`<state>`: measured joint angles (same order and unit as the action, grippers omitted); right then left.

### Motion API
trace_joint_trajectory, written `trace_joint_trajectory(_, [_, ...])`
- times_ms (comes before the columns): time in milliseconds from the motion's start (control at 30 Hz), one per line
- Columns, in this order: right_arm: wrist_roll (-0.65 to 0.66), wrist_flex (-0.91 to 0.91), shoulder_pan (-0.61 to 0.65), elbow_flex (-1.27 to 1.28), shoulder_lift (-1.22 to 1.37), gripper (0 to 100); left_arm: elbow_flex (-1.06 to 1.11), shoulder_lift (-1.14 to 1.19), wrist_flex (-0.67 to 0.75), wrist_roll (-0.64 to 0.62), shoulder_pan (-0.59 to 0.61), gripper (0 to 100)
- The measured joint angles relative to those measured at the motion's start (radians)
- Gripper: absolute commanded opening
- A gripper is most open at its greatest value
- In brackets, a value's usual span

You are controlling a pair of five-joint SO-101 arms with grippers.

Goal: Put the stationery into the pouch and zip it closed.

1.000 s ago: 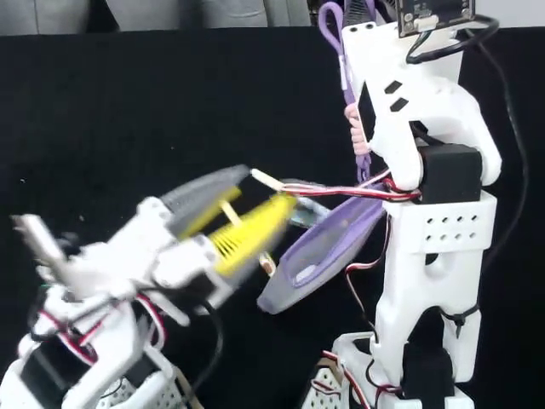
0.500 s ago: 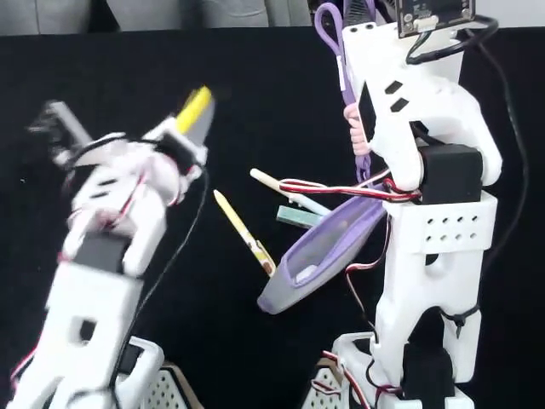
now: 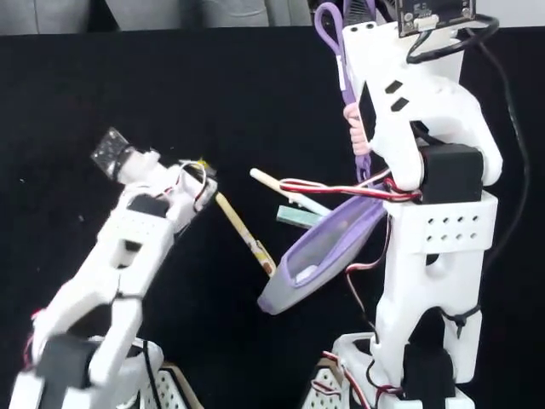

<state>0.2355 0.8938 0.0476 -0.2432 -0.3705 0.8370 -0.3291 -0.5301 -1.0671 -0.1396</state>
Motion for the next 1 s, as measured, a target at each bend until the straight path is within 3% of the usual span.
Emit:
trace_joint_trajectory(300, [0.0,0.0,0.0,0.0,0.0,1.1,-0.17,0.305,-0.038,0.0,-0.114,14])
trace_joint_trajectory(467, [0.0,0.0,0.0,0.0,0.0,1.1,-0.265,0.336,-0.115,-0.002,-0.14,14])
trace_joint_trajectory(833, [0.0,0.0,0.0,0.0,0.0,1.1,-0.275,0.336,-0.127,-0.008,-0.14,14])
trace_joint_trajectory(1000, [0.0,0.0,0.0,0.0,0.0,1.1,-0.275,0.336,-0.127,-0.008,-0.14,21])
